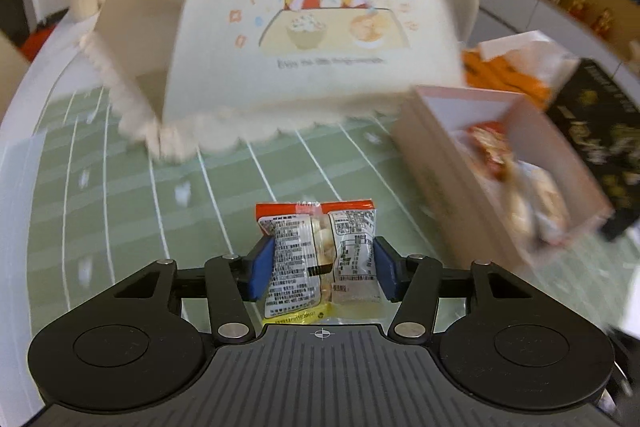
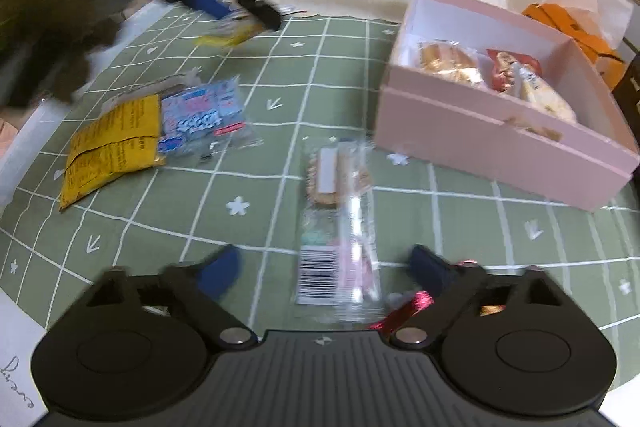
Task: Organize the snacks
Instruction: 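Grasp the clear biscuit packet with the right gripper and lift it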
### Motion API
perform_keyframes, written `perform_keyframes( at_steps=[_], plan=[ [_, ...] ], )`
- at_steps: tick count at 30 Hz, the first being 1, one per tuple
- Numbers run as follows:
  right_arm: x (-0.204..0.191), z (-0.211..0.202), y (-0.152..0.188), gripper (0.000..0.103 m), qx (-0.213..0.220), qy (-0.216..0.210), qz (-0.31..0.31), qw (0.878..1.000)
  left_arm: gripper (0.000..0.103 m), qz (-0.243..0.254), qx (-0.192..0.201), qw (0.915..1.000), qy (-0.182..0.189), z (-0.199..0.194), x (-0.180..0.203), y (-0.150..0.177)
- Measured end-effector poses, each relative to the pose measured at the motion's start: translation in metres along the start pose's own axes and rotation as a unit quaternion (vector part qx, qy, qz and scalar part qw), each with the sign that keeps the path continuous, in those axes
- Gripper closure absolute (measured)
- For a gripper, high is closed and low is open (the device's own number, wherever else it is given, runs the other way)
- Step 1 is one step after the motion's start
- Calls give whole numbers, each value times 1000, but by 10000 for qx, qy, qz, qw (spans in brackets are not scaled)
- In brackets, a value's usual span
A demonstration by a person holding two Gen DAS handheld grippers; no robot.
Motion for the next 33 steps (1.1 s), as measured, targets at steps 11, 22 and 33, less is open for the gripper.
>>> perform_keyframes(
  at_steps=[11, 22, 33],
  plan=[
    [30, -43, 67, 21, 157, 243, -1400, 9897, 45, -1103, -142, 9935, 257, -28, 51, 105],
    [108, -44, 52, 21, 314, 1079, -957, 9891, 45, -1363, 17, 9907, 49, -41, 64, 126],
    [11, 5, -23, 35, 313, -435, -389, 9978, 45, -1689, -5, 9847, -425, -77, 66, 166]
  ],
)
Point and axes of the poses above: each gripper's, at about its wrist camera, not at the fingertips, and z roughly the way its jaws point, x to its right, y to its underside, the point moved 7 cm from there along z, roughly the way its jaws point, and after that the axes turned 12 degrees about y, right-handed, at the moved point
